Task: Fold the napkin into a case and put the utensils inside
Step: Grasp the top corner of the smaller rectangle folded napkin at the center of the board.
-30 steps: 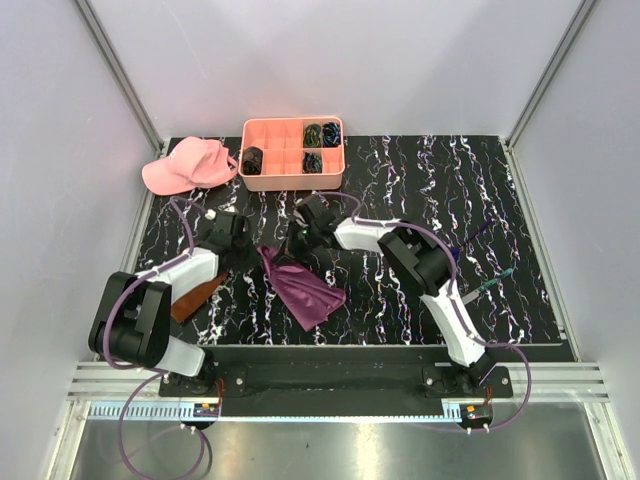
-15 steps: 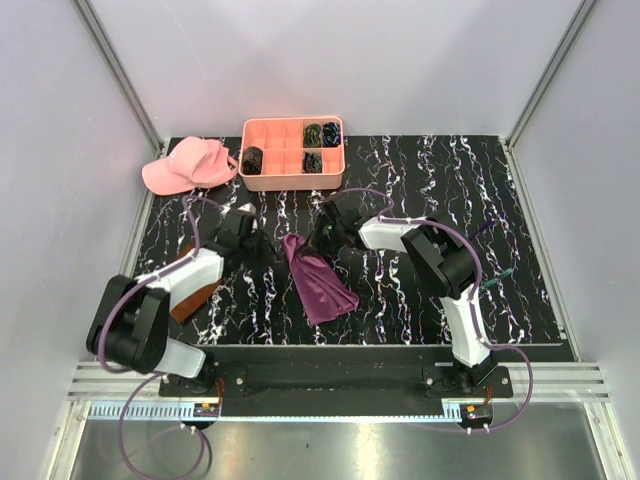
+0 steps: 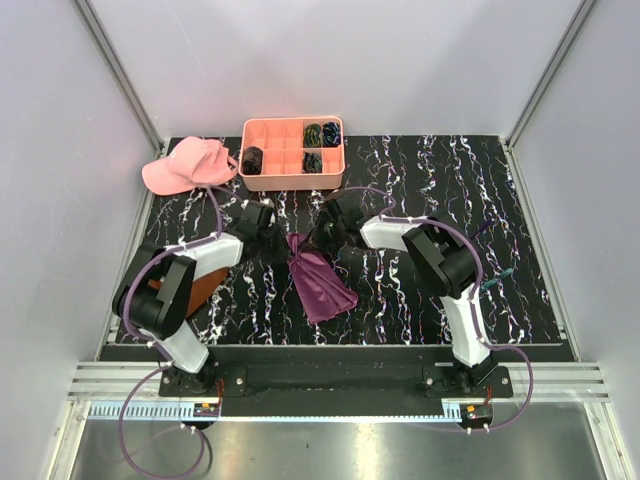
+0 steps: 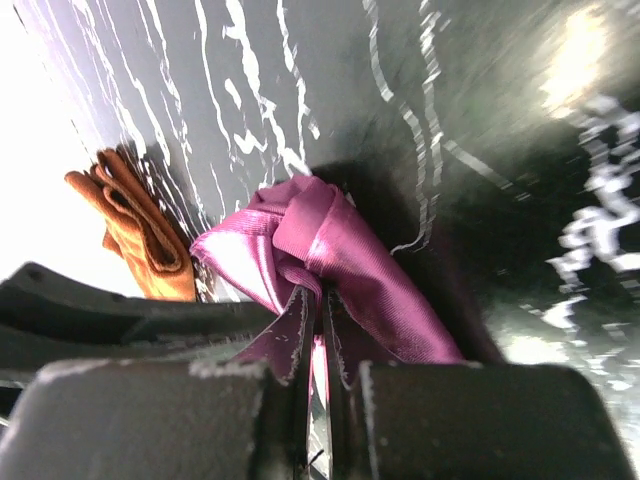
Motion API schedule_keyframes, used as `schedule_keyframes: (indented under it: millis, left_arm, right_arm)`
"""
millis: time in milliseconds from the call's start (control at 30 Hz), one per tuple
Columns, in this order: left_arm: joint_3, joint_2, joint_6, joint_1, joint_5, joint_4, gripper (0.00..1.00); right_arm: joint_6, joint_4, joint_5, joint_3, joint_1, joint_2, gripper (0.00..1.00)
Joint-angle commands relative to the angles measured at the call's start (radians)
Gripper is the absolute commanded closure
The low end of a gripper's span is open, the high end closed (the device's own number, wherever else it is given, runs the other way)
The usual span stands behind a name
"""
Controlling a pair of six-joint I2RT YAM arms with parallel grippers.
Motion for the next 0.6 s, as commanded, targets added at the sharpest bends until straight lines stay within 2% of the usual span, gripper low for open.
schedule_keyframes:
  millis: [0, 133, 233, 367, 500, 567]
  left_arm:
    - [-0.013, -0.102, 0.037, -0.009, -0.095, -0.014, 0.74]
    - [0.045, -0.175, 0.067, -0.009, -0.132, -0.056, 0.57]
    - [0.096, -0.159, 0.087, -0.012, -0.101, -0.057, 0.52]
    - [0.177, -0.052, 0.133, -0.029, -0.052, -0.088, 0.55]
    - [0.248, 0.025, 0.167, -0.058, -0.09, -0.178, 0.65]
    - [0.265, 0.047, 0.181, -0.078, -0.136, -0.195, 0.66]
  right_arm:
    - [-0.021, 0.016, -0.008, 0.007, -0.039, -0.085, 0.96]
    - [-0.072, -0.022, -0.001, -0.004, -0.047, -0.122, 0.99]
    - [-0.075, -0.033, -0.005, 0.007, -0.052, -0.126, 1.0]
    - [-0.063, -0.033, -0.016, 0.016, -0.052, -0.119, 1.0]
    - [-0.047, -0.026, -0.021, 0.012, -0.055, -0.116, 1.0]
    - [-0.043, -0.024, -0.019, 0.002, -0.055, -0.119, 1.0]
